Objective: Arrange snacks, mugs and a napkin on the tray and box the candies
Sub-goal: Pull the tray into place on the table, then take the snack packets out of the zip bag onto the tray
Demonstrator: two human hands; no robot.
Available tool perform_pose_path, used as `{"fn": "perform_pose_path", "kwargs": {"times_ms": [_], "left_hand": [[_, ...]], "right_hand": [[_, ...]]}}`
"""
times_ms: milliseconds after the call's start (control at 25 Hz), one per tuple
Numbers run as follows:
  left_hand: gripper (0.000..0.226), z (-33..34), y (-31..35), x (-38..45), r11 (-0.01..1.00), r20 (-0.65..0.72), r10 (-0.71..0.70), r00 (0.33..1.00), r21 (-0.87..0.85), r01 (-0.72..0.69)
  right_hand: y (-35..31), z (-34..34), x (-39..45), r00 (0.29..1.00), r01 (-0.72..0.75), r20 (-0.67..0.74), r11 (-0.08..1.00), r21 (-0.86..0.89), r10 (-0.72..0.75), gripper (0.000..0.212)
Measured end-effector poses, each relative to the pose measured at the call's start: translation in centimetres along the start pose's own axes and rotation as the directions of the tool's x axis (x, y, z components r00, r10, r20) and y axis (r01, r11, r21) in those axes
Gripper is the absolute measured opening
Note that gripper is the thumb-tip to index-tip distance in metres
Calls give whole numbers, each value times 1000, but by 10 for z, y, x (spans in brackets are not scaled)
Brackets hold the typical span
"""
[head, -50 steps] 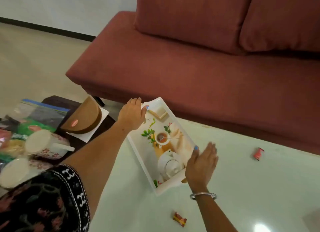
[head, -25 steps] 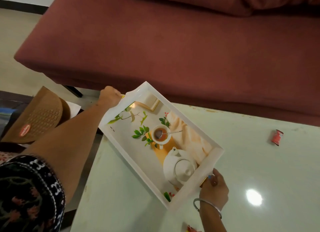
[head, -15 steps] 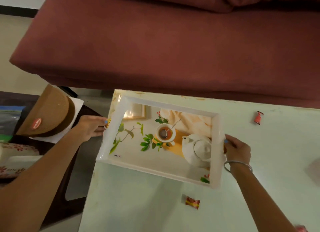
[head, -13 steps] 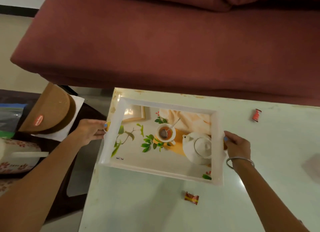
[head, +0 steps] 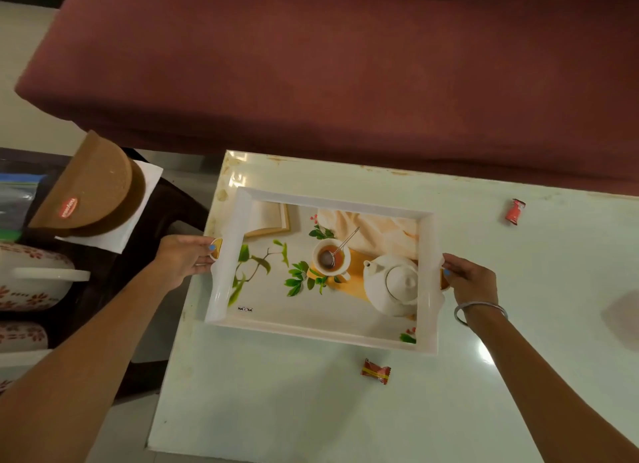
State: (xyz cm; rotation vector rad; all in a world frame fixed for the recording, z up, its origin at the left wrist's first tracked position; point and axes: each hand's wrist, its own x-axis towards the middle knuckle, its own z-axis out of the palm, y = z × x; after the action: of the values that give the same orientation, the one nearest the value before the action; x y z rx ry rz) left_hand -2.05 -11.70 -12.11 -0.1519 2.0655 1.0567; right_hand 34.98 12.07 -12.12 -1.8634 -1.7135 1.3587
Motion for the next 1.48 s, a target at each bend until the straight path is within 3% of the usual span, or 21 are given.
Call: {"fn": "perform_pose_path", "kwargs": {"times_ms": [640,800,960,1120,1200,1280,1400,1480], "left_hand": [[10,4,-10,3,999,-81,-7,997,39,11],[10,6,-11,2,998,-133,-2,991,68,11],[12,8,-5,-14,983,-258,112,960,173,-68],[20,-2,11,-71,949,-214,277,937,213,-232],[34,-15,17,-114,931,-229,355,906,173,-321],[53,-35,18,-165,885,-317,460,829,98,-454],[52,-65,18,-236,759,-456,618,640,133,-638],[52,-91,18,-271,770,-548,583,600,135,-624]], "right_hand": [[10,12,8,996,-38,-84,999,-16,36,31],[4,11,10,996,-24,-93,993,-117,13,31],[-12,7,5,985,95,-120,968,-232,-126,29],[-51,4,-19,962,229,-95,944,-237,-257,32],[-81,1,-37,947,286,-80,932,-224,-311,35],[-114,2,-64,918,386,-18,901,-200,-397,38],[-169,9,-107,834,551,88,823,-139,-544,40],[-206,20,-144,769,637,150,766,-89,-622,40]]}}
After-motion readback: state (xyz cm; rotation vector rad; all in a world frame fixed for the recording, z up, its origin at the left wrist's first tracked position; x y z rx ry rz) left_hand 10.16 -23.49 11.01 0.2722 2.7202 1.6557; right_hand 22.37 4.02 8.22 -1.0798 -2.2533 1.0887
